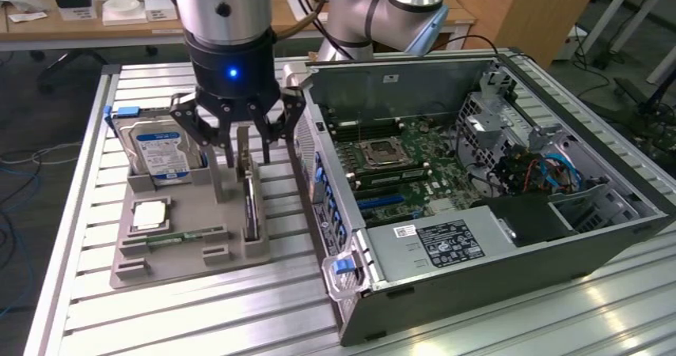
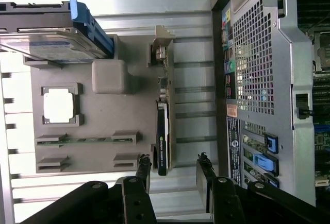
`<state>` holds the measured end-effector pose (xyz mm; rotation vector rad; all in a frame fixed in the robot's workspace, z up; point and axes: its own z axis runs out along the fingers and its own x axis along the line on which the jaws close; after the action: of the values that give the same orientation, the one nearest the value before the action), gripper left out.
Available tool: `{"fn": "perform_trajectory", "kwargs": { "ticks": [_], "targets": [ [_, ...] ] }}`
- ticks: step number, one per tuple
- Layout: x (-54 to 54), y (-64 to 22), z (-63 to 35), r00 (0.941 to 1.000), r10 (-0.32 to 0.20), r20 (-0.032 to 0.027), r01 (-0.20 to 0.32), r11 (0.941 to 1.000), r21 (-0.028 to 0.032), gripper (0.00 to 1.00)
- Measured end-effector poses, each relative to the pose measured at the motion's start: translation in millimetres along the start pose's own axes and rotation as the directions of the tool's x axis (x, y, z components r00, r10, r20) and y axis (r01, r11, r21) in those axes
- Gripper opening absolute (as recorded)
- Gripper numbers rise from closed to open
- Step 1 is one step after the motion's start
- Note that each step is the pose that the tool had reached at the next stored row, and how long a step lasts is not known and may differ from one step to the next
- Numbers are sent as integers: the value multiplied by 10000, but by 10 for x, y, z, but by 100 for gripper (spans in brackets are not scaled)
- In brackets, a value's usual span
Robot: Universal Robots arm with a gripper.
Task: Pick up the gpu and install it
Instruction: 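Pick up the gpu and move the gpu toward the slot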
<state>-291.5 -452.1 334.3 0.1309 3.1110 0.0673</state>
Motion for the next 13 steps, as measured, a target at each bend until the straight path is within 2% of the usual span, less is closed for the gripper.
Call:
{"fn": "perform_trajectory", "kwargs": {
  "ticks": [13],
  "targets": [
    [1, -2, 48, 10000, 0, -2, 0, 10000, 2, 49]
  ]
}}
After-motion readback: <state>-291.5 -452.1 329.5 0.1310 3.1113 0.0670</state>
